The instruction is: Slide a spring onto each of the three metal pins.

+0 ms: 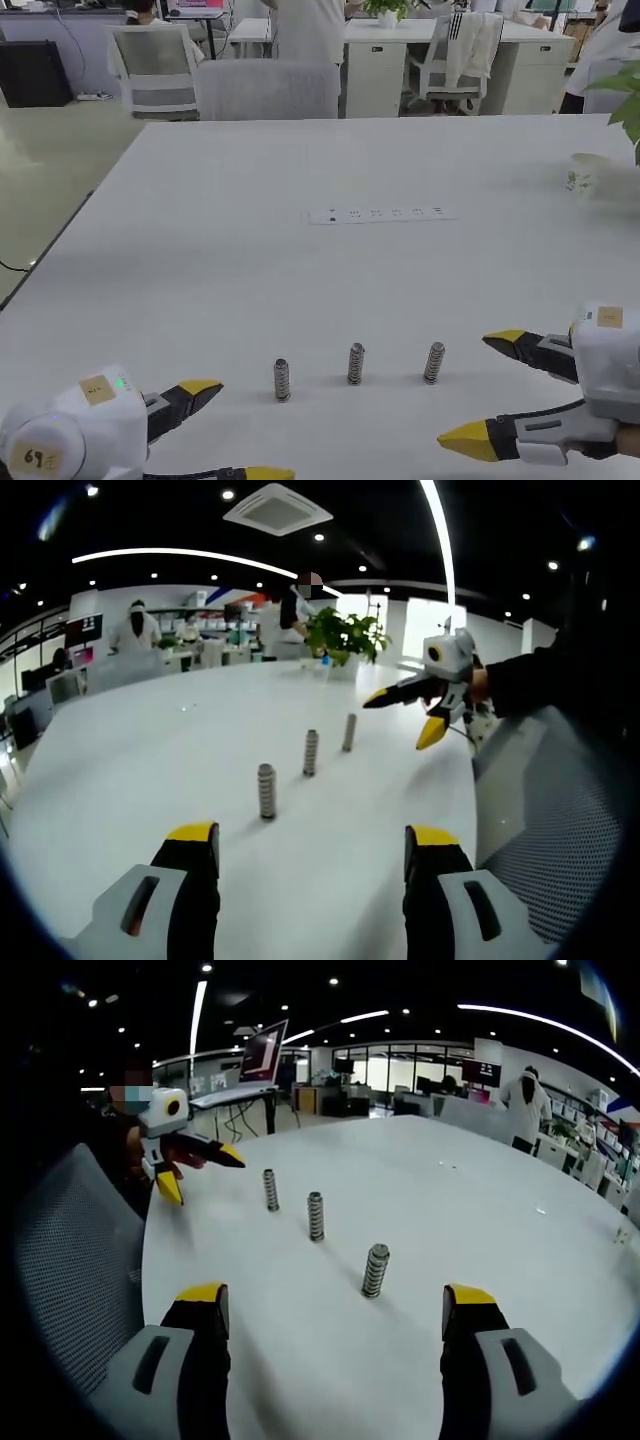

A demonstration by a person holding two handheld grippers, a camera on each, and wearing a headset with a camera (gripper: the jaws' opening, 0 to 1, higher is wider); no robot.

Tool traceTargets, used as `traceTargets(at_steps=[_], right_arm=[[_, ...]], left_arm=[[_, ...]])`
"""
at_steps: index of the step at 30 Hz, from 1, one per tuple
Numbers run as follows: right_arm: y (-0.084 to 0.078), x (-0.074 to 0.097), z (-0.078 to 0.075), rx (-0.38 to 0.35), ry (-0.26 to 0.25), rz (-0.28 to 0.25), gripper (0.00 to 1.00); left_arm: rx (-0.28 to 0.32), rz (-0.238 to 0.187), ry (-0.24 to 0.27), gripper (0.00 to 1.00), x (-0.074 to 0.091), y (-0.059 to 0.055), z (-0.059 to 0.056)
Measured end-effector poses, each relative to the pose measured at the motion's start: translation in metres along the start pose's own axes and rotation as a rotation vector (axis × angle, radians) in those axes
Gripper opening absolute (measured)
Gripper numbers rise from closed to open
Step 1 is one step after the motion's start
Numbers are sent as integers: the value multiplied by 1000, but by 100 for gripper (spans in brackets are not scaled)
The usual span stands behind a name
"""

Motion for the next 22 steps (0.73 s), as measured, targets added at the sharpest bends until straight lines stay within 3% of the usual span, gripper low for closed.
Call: traceTargets(at_steps=[22], right_arm=[[-1,0,-1,-2,-7,7,88]], left_arm=[[-2,-3,-2,71,-1,2,4]])
Point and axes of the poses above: the centre of the closed fingertips' face, and the gripper's own axes: x roughly backward along the fingers, z roughly to its left, y roughly out of its top, the point moved 2 cm from there along x, roughly backward along the fingers, and after that the axes turned 14 degrees about -y, right-handed, at the moved point
